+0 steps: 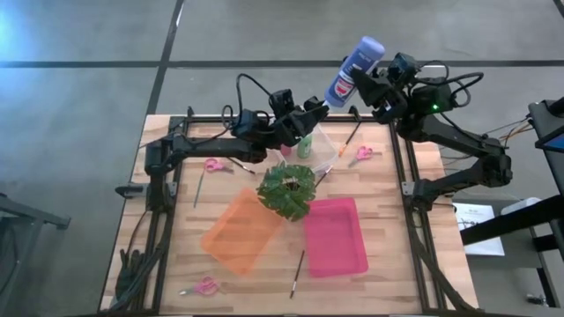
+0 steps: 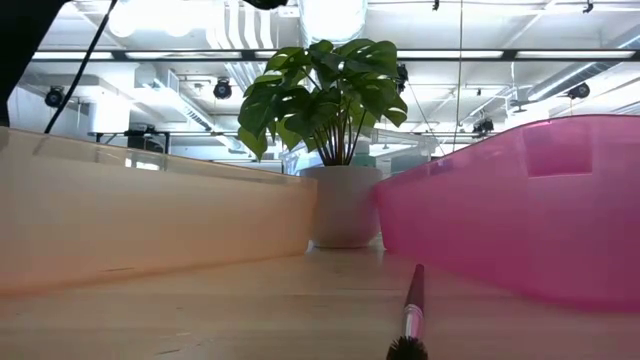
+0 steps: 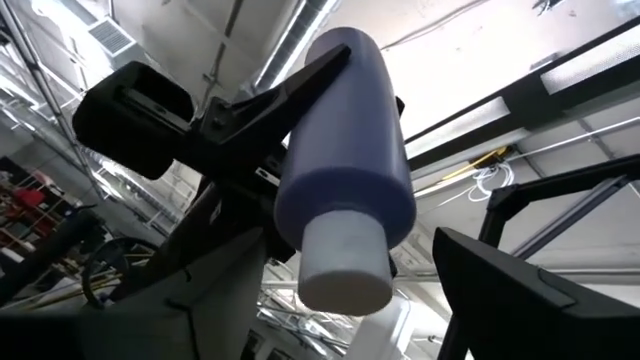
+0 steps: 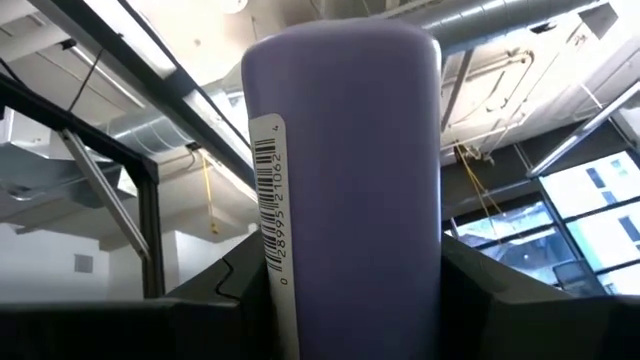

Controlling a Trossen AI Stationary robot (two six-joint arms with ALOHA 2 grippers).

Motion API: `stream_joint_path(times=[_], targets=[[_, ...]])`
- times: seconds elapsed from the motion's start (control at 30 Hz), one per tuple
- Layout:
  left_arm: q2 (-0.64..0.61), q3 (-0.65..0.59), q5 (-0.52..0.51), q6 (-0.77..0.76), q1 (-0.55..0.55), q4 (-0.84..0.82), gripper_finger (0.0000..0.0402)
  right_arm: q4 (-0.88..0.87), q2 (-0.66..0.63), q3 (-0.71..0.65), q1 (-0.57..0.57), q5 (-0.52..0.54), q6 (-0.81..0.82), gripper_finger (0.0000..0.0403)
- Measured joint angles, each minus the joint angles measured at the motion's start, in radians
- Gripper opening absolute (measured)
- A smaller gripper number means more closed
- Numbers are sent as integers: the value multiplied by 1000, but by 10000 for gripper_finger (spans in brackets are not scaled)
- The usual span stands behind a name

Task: Pick & Place Paint Supplies
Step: Put the blue acrylic craft paint bottle into the transparent bin

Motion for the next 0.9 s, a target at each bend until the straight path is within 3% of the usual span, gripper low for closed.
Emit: stream_joint_path(times=[0.43,0.9], targets=[[0,-5,5,-14,0,-21,173,1,4,-1,0,-2,20,171],[0,-5,7,2,0,-22,143,0,4,-5,0,-13,37,171]])
